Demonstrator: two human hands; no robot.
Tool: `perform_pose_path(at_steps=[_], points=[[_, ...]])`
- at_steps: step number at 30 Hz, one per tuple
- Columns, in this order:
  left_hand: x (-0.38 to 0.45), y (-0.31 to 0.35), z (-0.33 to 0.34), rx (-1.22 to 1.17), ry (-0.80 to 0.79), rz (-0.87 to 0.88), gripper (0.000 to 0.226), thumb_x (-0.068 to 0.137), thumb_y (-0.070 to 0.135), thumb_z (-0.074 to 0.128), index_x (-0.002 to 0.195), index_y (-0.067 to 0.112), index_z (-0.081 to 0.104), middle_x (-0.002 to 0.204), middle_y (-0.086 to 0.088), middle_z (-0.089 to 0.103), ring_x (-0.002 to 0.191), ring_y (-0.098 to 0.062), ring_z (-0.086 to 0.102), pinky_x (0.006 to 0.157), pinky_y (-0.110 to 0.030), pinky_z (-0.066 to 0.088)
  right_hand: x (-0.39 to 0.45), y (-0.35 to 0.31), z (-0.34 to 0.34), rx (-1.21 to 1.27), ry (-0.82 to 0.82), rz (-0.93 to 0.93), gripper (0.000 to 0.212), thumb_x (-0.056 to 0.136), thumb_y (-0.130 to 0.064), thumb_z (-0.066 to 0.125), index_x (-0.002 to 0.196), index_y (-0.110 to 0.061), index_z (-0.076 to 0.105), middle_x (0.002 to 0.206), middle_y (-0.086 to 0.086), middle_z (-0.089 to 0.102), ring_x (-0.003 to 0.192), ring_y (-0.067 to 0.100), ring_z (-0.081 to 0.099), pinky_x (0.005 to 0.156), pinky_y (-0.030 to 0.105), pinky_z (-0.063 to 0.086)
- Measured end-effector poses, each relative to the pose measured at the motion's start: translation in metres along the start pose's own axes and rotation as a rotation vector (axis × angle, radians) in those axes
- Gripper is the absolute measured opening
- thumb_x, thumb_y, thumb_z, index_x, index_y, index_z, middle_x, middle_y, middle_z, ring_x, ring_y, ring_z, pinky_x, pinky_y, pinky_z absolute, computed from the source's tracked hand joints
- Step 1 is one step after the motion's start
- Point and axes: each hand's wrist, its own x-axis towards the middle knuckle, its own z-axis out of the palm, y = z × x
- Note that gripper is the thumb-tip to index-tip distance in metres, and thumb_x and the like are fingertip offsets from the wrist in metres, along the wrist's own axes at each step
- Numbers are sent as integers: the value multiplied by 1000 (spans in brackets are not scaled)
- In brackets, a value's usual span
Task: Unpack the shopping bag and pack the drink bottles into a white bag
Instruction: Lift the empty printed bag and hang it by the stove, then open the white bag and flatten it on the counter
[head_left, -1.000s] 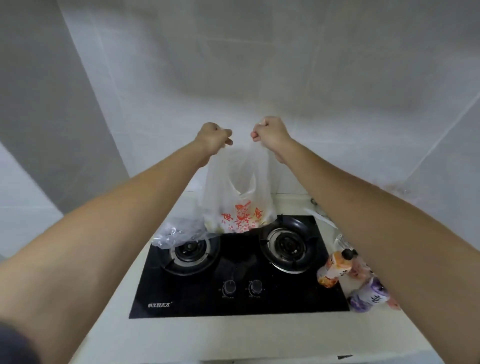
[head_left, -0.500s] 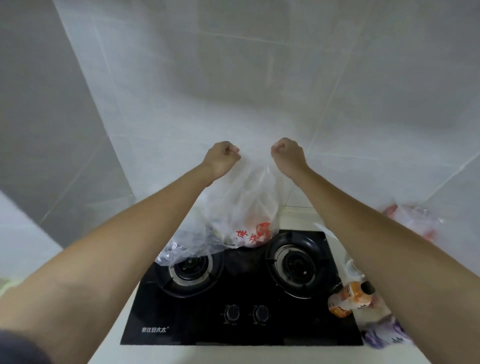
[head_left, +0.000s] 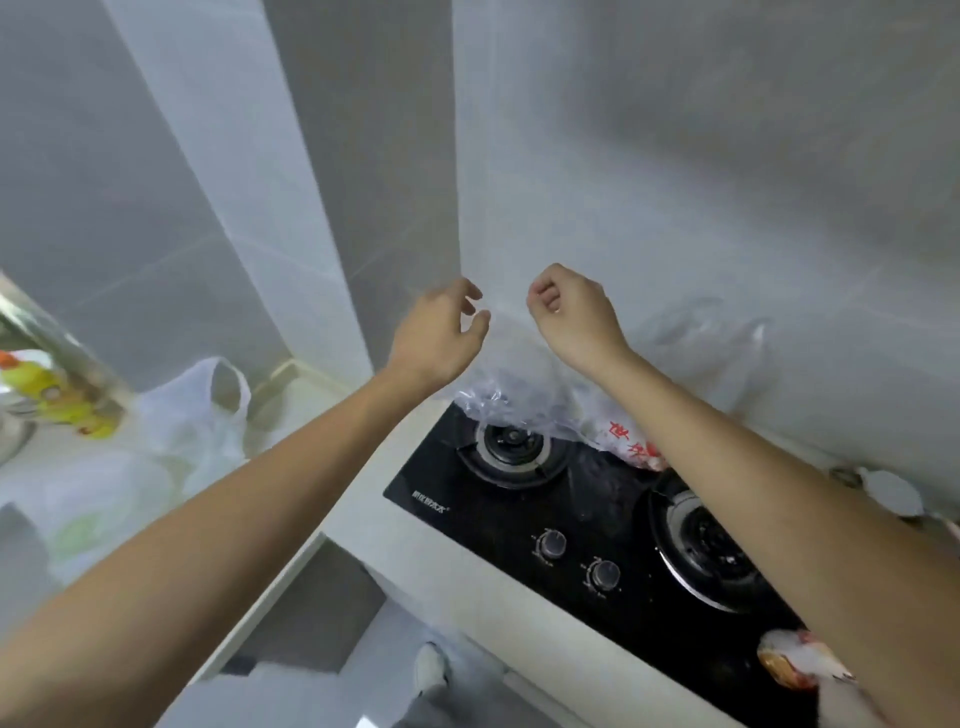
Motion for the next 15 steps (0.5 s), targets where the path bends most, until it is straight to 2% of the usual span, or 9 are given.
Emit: perform_pose_path(at_steps=[4,8,12,15], points=[[-79,-70,-48,90,40,-150,33,99,37,52,127,20,57,113,1,68,113,-23,54,87,-40,49,-30,-48,70,42,-161,-99,7,98,-24,58,100,-20,64,98,-5,67,88,17,64,81,42,57],[-146,-136,-83,97,134,-312,31,99,37,53,127,23,56,117,4,65,116,-17,55,82,-33,43,-58,-94,142,94,-284,-164,10,98,-27,60,102,-19,64,98,-5,68,89,17,65,81,44,57],[-194,-199,-107,120,165,-428,34,99,37,54,129,20,56,120,-1,65,120,-20,50,89,-38,47,-79,-128,211,98,-418,-199,15,100,-32,60,109,-20,62,105,-6,64,95,15,63,83,39,56],[-213,-248,-122,137,172,-481,37,99,36,55,131,19,54,123,-2,63,121,-22,48,89,-39,46,-84,-145,261,89,-486,-187,19,100,-32,61,112,-18,63,109,-3,64,99,16,62,87,41,55]])
